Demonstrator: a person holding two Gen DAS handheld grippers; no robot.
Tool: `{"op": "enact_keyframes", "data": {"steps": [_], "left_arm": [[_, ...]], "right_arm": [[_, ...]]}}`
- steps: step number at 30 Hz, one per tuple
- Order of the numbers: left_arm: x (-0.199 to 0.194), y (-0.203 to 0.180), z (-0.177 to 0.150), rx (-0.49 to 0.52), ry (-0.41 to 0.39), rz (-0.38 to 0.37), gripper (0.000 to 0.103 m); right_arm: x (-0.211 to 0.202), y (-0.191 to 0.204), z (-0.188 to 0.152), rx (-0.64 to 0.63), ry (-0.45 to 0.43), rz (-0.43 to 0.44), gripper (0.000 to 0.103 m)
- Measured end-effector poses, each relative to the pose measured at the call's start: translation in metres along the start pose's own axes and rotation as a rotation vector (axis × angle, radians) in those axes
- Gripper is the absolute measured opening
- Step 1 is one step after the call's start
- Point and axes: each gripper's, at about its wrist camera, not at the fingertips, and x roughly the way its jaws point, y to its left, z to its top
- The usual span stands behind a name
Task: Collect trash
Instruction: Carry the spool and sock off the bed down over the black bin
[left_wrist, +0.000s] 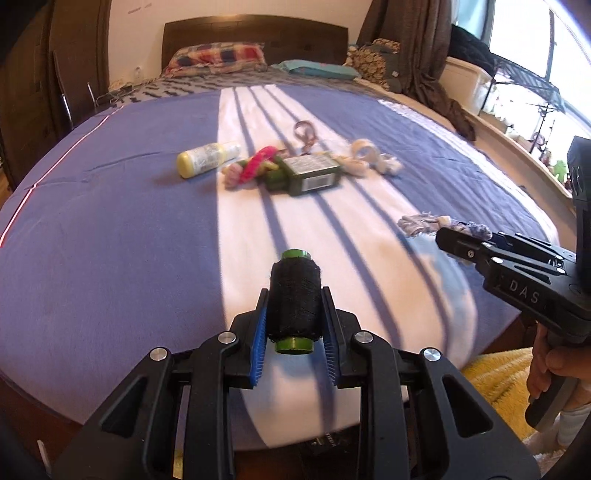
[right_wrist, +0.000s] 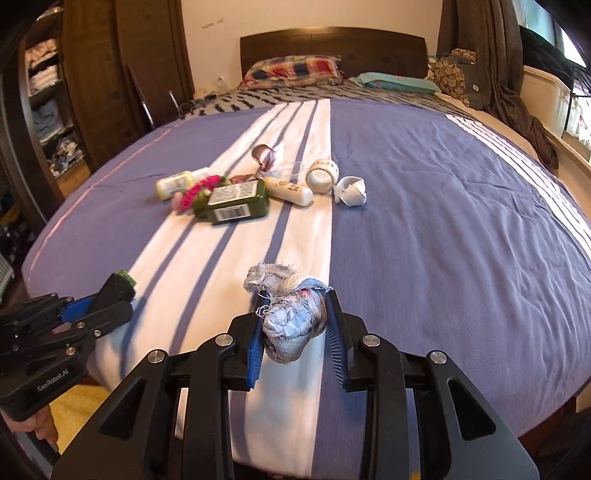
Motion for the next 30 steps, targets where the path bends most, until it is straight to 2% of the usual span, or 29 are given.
{"op": "enact_keyframes", "data": {"steps": [8,13,20,30], "left_arm": [[-0.045,-0.028,-0.015,0.034,-0.058,-0.014,0.025],[-0.067,-0.039,-0.029,0.045,-0.074,-0.021,0.025],[-0.071,-0.045,-0.066,0.046,-0.028,-0.039,0.025],[-0.027,-0.046,-0.117,0.019,0.123,-0.059,0.025]], "right_arm": [[-0.056,0.002,-0.017,-0.011,-0.077,0.01,0.031],[-0.079,0.006,-0.033,-0.026,-0.089,0.023,0.031],[-0.075,0.005,-0.068,-0.007,-0.008,0.038,0.031],[-0.033,0.0,-0.123,-0.001,0.165,0.025,0.031]]}}
